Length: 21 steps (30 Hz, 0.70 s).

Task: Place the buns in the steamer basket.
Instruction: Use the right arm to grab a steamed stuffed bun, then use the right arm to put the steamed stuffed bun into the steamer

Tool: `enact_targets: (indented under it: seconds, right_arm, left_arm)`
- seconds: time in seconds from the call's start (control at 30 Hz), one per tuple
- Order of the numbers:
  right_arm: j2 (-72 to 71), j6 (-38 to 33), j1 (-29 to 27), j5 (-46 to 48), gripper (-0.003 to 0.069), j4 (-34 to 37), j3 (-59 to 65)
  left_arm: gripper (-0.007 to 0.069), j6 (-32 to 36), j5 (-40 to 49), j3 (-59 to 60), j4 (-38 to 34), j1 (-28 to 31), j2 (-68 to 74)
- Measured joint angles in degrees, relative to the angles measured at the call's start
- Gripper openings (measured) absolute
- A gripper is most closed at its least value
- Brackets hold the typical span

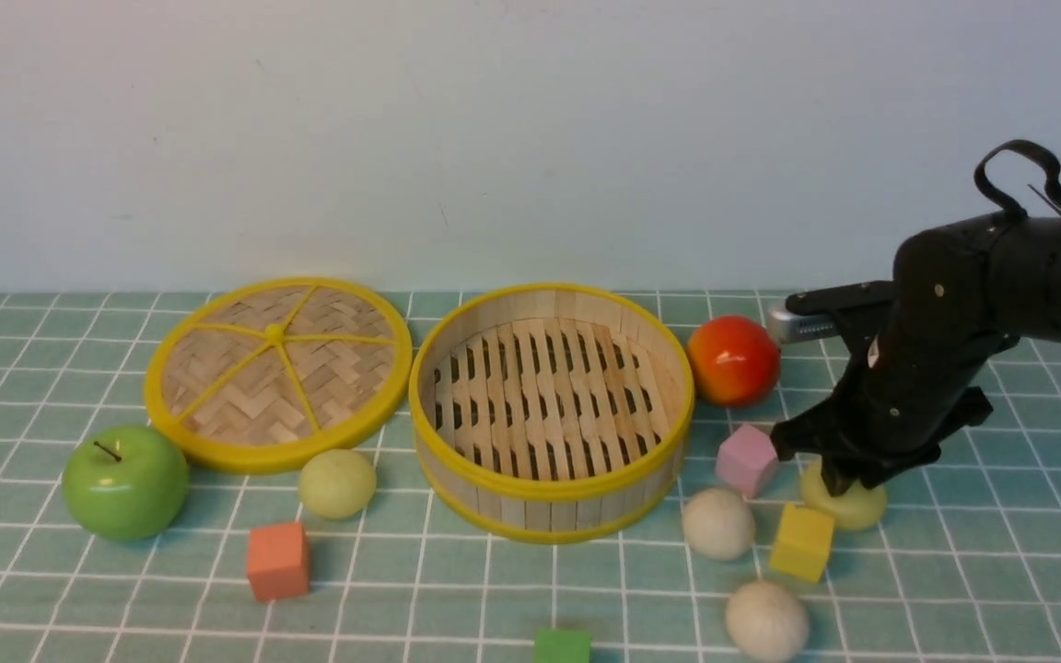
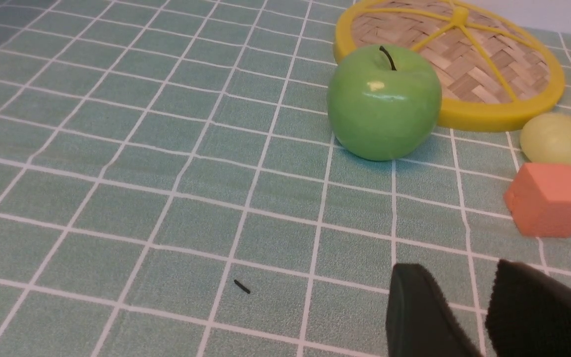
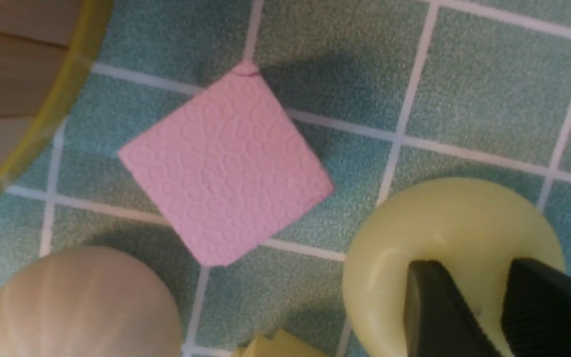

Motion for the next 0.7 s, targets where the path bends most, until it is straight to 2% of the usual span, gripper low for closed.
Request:
enact_targets:
  seconds: [0.1, 0.13, 0.17, 0.23, 0.27, 0.5, 0.67, 0.7]
  right_arm:
    - [0.2, 0.0, 0.0, 0.0, 0.0204, 0.0, -0.2]
    - [0.2, 0.0, 0.0, 0.1, 0.0144, 0.1, -0.2]
    - [0.2, 0.0, 0.0, 0.1, 0.0144, 0.1, -0.2]
    - [0.2, 0.0, 0.0, 0.3, 0.0038, 0.1, -0.3]
    - [0.1, 0.0, 0.0, 0.3, 0.0013, 0.2, -0.4]
    - [-3.3, -0.7, 0.0, 4.7, 0.0003, 3.5, -4.5]
    - [-5.7, -8.5, 1.2, 4.9, 0.0003, 13.3, -13.2]
    - [-5.6, -12.1, 2.5, 3.4, 0.0003, 18.0, -15.4]
  left_arm:
    - [0.0238, 0.0, 0.0, 0.0, 0.0, 0.0, 0.0]
    - [0.0238, 0.0, 0.0, 0.0, 0.0, 0.0, 0.0]
    - [0.0238, 0.0, 0.0, 0.0, 0.0, 0.0, 0.0]
    - [0.0238, 0.0, 0.0, 0.0, 0.0, 0.0, 0.0]
    - [0.0238, 0.0, 0.0, 0.0, 0.0, 0.0, 0.0]
    - [0.0238, 0.0, 0.0, 0.0, 0.0, 0.0, 0.0]
    - [0.0238, 0.0, 0.0, 0.0, 0.0, 0.0, 0.0]
    - [0.0238, 0.0, 0.0, 0.0, 0.0, 0.0, 0.0]
